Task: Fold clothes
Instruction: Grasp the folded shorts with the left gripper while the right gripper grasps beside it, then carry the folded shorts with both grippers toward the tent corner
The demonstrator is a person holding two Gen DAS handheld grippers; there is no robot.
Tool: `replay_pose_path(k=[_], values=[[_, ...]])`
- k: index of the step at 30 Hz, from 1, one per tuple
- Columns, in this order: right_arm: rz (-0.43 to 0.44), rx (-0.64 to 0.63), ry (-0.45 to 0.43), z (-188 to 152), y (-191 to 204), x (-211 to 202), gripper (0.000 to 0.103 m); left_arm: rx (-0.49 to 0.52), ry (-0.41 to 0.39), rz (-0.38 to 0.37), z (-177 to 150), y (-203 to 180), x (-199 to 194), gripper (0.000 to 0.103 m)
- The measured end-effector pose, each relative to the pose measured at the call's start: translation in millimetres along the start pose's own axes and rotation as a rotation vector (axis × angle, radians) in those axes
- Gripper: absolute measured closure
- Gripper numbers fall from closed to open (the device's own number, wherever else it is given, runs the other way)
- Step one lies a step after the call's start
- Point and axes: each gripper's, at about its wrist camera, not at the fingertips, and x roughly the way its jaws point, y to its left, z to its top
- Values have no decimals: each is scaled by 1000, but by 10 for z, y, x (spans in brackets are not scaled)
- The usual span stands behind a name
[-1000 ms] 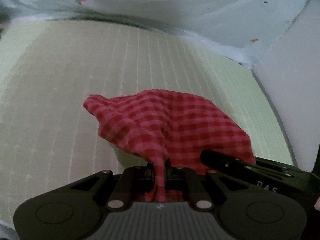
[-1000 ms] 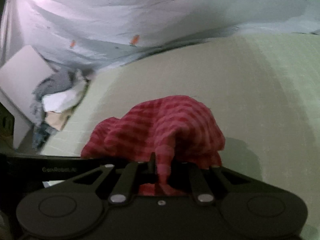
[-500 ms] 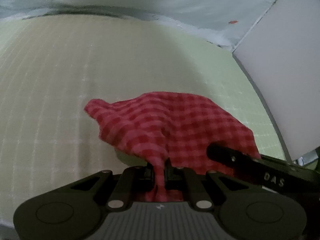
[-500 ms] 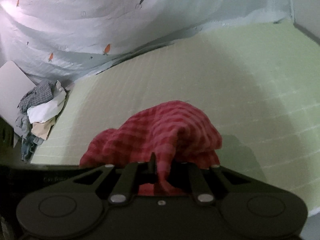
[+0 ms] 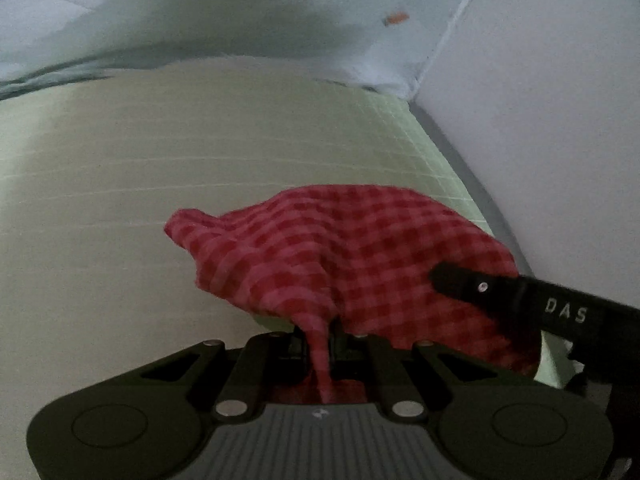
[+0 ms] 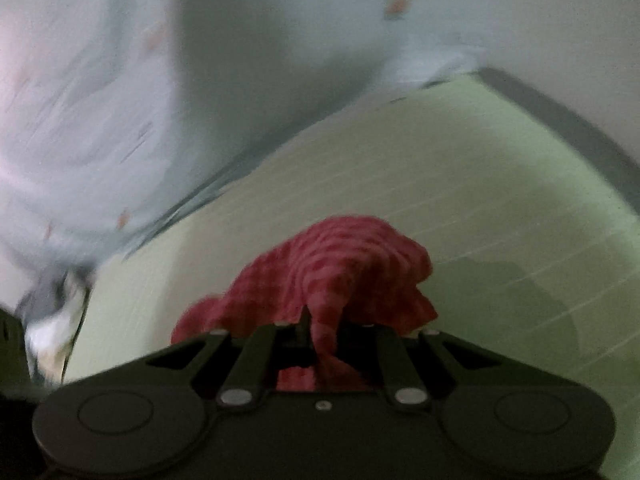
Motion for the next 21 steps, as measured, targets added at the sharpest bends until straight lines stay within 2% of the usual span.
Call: replay_pose_path(k=[4, 9, 13, 17, 18, 19, 20, 21], values=[[-55, 117, -70, 305, -545, 70, 94, 89, 16, 19, 456, -432, 484, 93], [-88, 221, -171, 678, -1107, 383, 94, 170, 20, 87, 1213, -658, 1271, 93], [-116, 294, -261, 1061, -1477, 683, 94, 257, 28, 91, 1891, -772, 1908, 94], [-154, 314, -270, 1449, -1727, 1128, 94, 413, -20, 84, 2472, -909, 2500, 93], [-151, 329, -260, 1512, -1775, 1239, 93, 436, -31, 84, 2600, -928, 2640, 93], [-152, 337, -252, 1574, -1831, 1297, 91, 456, -41, 85, 2726, -945, 2777, 85], [-170, 332, -255, 1613, -1844, 1360, 85, 449, -51, 84, 2832, -923, 2866, 77], [-188, 319, -260, 1630, -1830, 1399, 69, 421, -64, 78, 2903, -872, 2896, 72]])
